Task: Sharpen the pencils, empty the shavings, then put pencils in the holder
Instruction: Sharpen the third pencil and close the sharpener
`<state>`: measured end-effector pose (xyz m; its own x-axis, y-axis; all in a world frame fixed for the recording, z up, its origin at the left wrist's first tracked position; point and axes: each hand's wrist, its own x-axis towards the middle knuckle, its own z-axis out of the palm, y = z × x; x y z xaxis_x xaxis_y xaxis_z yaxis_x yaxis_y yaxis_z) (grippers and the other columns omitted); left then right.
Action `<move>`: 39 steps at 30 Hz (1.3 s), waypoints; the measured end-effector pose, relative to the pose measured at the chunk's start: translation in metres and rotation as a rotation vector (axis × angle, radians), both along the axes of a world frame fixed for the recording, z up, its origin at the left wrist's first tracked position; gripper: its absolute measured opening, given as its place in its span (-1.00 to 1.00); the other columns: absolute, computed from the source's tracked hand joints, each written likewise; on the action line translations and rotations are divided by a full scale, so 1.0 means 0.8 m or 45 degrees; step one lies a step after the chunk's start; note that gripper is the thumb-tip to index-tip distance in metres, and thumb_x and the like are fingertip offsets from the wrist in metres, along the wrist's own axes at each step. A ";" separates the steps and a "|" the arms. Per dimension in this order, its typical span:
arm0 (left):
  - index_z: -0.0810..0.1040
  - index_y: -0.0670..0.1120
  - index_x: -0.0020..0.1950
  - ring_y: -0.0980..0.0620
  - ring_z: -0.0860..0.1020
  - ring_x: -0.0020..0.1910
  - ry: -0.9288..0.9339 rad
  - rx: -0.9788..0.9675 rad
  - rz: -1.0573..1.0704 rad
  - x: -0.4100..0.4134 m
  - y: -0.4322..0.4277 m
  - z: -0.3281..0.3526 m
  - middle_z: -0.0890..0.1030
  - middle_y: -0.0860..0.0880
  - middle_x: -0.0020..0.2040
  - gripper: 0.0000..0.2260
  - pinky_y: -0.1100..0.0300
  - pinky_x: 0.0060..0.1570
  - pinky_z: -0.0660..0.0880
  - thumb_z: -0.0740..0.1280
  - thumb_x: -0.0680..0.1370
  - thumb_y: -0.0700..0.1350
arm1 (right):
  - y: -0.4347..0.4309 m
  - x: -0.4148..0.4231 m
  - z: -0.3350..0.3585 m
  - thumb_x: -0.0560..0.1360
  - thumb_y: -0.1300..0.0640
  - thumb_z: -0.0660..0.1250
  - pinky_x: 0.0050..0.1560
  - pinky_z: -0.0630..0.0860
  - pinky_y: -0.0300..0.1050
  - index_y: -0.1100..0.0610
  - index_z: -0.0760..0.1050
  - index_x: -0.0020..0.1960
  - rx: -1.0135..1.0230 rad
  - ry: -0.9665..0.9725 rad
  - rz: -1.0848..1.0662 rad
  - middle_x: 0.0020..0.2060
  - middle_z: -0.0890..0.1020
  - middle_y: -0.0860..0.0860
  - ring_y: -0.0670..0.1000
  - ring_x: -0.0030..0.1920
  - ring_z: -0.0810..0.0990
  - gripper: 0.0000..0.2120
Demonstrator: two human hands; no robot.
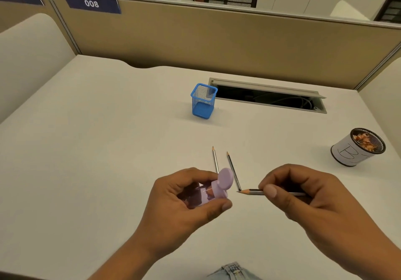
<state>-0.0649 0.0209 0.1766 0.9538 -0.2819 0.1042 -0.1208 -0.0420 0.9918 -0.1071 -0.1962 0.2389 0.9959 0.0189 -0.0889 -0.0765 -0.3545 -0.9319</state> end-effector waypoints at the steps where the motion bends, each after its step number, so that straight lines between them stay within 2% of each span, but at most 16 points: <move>1: 0.72 0.04 -0.07 -0.07 0.66 -0.21 -0.011 0.010 -0.002 0.000 0.000 0.001 0.73 -0.02 -0.17 -0.75 0.00 -0.16 0.65 0.58 0.30 0.03 | 0.001 0.000 0.001 0.31 -0.18 0.38 -0.47 0.28 -0.42 -0.07 0.67 -0.13 -0.003 -0.005 -0.005 -0.49 0.55 -0.16 -0.17 -0.49 0.32 -0.75; 5: 0.71 0.08 -0.06 0.13 0.59 -0.29 -0.060 0.033 -0.025 -0.001 0.000 0.005 0.70 0.11 -0.22 -0.76 0.34 -0.28 0.51 0.57 0.30 0.02 | 0.005 0.001 0.001 0.32 -0.18 0.38 -0.46 0.28 -0.43 -0.10 0.66 -0.11 -0.054 -0.047 0.001 -0.44 0.57 -0.05 -0.17 -0.48 0.34 -0.76; 8: 0.71 0.08 -0.06 0.17 0.52 -0.33 -0.101 0.063 -0.056 -0.001 -0.001 0.008 0.67 0.12 -0.24 -0.77 0.35 -0.32 0.47 0.57 0.31 0.02 | 0.007 0.002 -0.001 0.32 -0.19 0.37 -0.43 0.34 -0.46 -0.11 0.64 -0.11 -0.120 -0.103 0.039 -0.40 0.62 -0.12 -0.19 -0.46 0.45 -0.77; 12: 0.70 0.10 -0.04 0.11 0.58 -0.29 -0.152 0.132 -0.092 0.001 -0.002 0.011 0.69 0.14 -0.20 -0.77 0.33 -0.31 0.51 0.57 0.33 0.03 | 0.007 0.006 -0.004 0.40 -0.15 0.39 -0.28 0.52 -0.33 -0.13 0.64 -0.13 -0.287 -0.271 0.131 -0.23 0.66 -0.15 -0.08 -0.22 0.64 -0.86; 15: 0.70 0.09 -0.01 0.06 0.63 -0.22 -0.176 0.178 -0.119 0.001 -0.002 0.012 0.71 0.14 -0.15 -0.76 0.35 -0.28 0.54 0.56 0.34 0.03 | 0.003 0.010 -0.005 0.46 -0.02 0.48 -0.33 0.49 -0.31 -0.12 0.66 -0.09 -0.441 -0.439 0.248 -0.25 0.62 -0.15 -0.10 -0.30 0.59 -0.97; 18: 0.71 0.08 -0.03 0.10 0.62 -0.24 -0.139 0.167 -0.112 0.001 -0.003 0.014 0.71 0.14 -0.16 -0.76 0.38 -0.28 0.51 0.56 0.33 0.04 | -0.002 0.013 -0.008 0.46 0.10 0.46 -0.36 0.50 -0.21 -0.03 0.68 -0.01 -0.542 -0.540 0.336 -0.23 0.61 -0.17 -0.11 -0.33 0.55 -0.88; 21: 0.72 0.06 -0.05 0.16 0.59 -0.30 -0.015 0.067 -0.144 0.001 -0.002 0.015 0.70 0.12 -0.21 -0.77 0.37 -0.27 0.49 0.57 0.32 0.03 | -0.007 0.016 -0.013 0.52 0.13 0.38 -0.28 0.49 -0.26 0.10 0.68 0.05 -0.720 -0.695 0.413 -0.20 0.64 -0.06 -0.14 -0.26 0.53 -0.84; 25: 0.73 0.09 -0.13 0.19 0.55 -0.35 0.099 -0.067 -0.240 0.000 -0.003 0.017 0.66 0.15 -0.30 -0.83 0.38 -0.28 0.47 0.58 0.31 0.01 | -0.010 0.024 -0.013 0.60 0.09 0.29 -0.43 0.38 -0.05 0.23 0.68 -0.03 -1.069 -0.952 0.505 -0.32 0.58 0.08 0.08 -0.36 0.42 -0.74; 27: 0.71 0.12 -0.16 0.19 0.54 -0.36 0.043 -0.047 -0.221 0.000 -0.003 0.018 0.65 0.15 -0.31 -0.85 0.37 -0.30 0.46 0.58 0.31 0.02 | -0.006 0.026 -0.006 0.62 0.07 0.23 -0.48 0.30 -0.05 0.23 0.67 -0.09 -1.155 -0.999 0.547 -0.38 0.52 0.08 0.10 -0.41 0.35 -0.68; 29: 0.69 0.11 -0.14 0.20 0.53 -0.36 -0.143 0.031 -0.190 0.000 -0.002 0.016 0.63 0.17 -0.29 -0.85 0.39 -0.32 0.44 0.57 0.33 0.00 | -0.004 0.024 -0.002 0.62 0.06 0.21 -0.46 0.23 -0.10 0.19 0.66 -0.12 -1.143 -0.947 0.603 -0.40 0.48 0.04 0.08 -0.42 0.33 -0.67; 31: 0.68 0.04 -0.09 0.22 0.51 -0.34 -0.431 0.110 -0.159 0.001 -0.002 0.013 0.61 0.16 -0.25 -0.83 0.44 -0.31 0.39 0.58 0.37 -0.07 | 0.001 0.017 0.000 0.58 -0.01 0.24 -0.40 0.23 -0.21 0.08 0.65 -0.15 -0.981 -0.691 0.609 -0.41 0.48 -0.05 0.00 -0.42 0.35 -0.72; 34: 0.69 -0.18 -0.02 0.13 0.57 -0.24 -0.848 0.254 -0.171 0.000 -0.003 0.001 0.68 -0.01 -0.16 -0.80 0.41 -0.22 0.46 0.58 0.43 -0.15 | 0.005 0.014 0.000 0.42 -0.21 0.34 -0.44 0.24 -0.20 0.05 0.62 -0.23 -0.342 0.146 0.369 -0.50 0.44 -0.04 -0.05 -0.49 0.32 -0.67; 35: 0.69 -0.22 -0.01 0.09 0.60 -0.22 -0.915 0.282 -0.181 -0.002 -0.003 -0.003 0.69 -0.06 -0.15 -0.79 0.36 -0.22 0.50 0.58 0.43 -0.15 | 0.004 0.015 -0.001 0.40 -0.20 0.38 -0.48 0.18 -0.18 0.08 0.63 -0.25 -0.183 0.445 0.278 -0.54 0.37 0.01 -0.03 -0.53 0.25 -0.66; 36: 0.69 -0.23 -0.01 0.07 0.60 -0.21 -0.917 0.281 -0.185 -0.003 -0.004 -0.005 0.69 -0.07 -0.15 -0.78 0.34 -0.22 0.52 0.58 0.43 -0.15 | 0.005 0.015 0.000 0.43 -0.18 0.41 -0.50 0.14 -0.20 0.09 0.63 -0.25 -0.144 0.579 0.279 -0.56 0.32 0.01 -0.03 -0.54 0.20 -0.67; 37: 0.70 -0.21 -0.02 0.08 0.60 -0.23 -0.860 0.254 -0.180 -0.003 -0.005 -0.006 0.69 -0.05 -0.16 -0.79 0.35 -0.24 0.51 0.58 0.42 -0.15 | 0.003 0.016 0.000 0.48 -0.19 0.39 -0.50 0.15 -0.25 0.06 0.63 -0.23 -0.214 0.569 0.313 -0.56 0.32 -0.03 -0.05 -0.53 0.20 -0.67; 39: 0.70 -0.10 -0.05 0.17 0.56 -0.30 -0.631 0.185 -0.170 -0.004 -0.007 -0.002 0.67 0.08 -0.21 -0.83 0.42 -0.28 0.41 0.58 0.40 -0.11 | 0.002 0.014 0.001 0.47 -0.32 0.25 -0.46 0.25 -0.35 -0.07 0.61 -0.12 -0.405 0.259 0.427 -0.51 0.42 -0.12 -0.13 -0.49 0.28 -0.65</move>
